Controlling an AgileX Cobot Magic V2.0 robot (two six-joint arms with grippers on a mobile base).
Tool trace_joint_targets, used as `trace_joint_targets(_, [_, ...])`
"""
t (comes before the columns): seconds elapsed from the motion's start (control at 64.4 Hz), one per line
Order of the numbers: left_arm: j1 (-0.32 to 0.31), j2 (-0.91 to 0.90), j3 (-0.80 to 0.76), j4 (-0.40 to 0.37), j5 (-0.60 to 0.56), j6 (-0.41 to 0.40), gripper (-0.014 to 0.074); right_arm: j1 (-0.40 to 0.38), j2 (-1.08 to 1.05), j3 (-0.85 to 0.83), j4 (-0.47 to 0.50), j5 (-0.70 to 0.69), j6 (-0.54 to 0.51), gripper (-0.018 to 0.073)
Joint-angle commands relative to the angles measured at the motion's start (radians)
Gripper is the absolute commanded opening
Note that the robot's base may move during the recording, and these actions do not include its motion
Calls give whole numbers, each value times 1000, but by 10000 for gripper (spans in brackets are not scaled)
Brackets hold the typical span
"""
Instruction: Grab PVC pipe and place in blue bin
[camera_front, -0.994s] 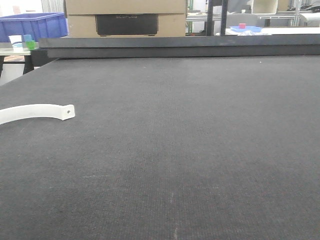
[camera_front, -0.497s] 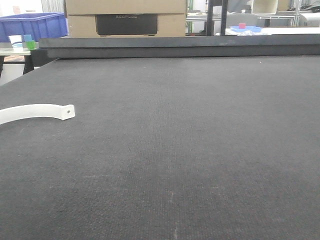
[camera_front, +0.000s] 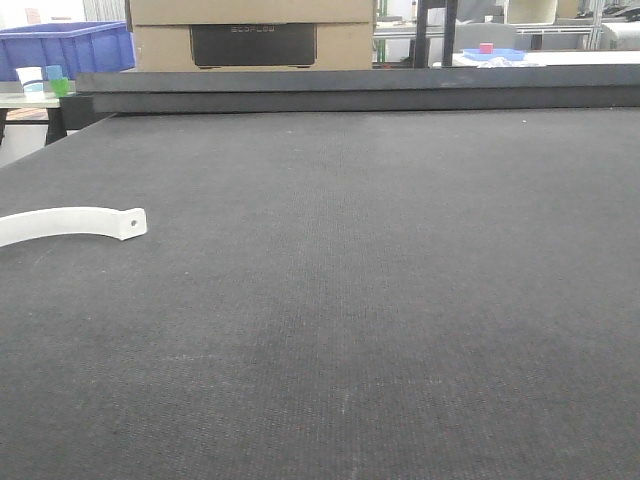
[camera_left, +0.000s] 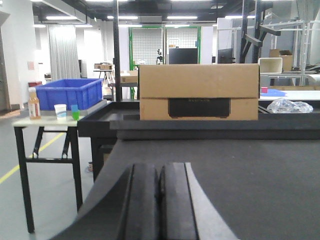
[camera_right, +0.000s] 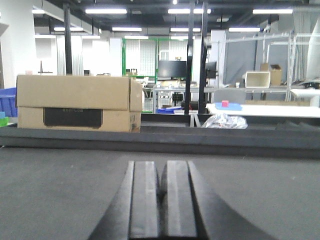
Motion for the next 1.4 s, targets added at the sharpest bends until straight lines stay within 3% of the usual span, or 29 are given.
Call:
trace_joint_targets(0.0, [4,115,-122,25,44,2,-111,-4,90,-77,-19,45,-3,-168])
trace_joint_targets(0.249, [4,497,-524,23,484,2,-111,-4,450,-312,-19,353,-3,-168])
trace_joint_targets(0.373, [4,662,-608,2,604,2,-111,-4,639,-419,-19,516,-3,-168])
trace_joint_targets(0.637, [4,891,-615,-94,618,2,-111,-4,967,-469,-19,716,-3,-168])
trace_joint_targets(1.119, [4,1064,-615,-114,696,2,-111,-4,1175,-484,0,782,-3,-166])
trace_joint_targets(1.181, [4,1064,-615,-114,692,2,-111,-4,1200,-506,0,802,-3,-129])
trace_joint_targets(1.383, [4,1064,-615,-114,692,2,-111,-4,1327,-623,0,859,-3,191])
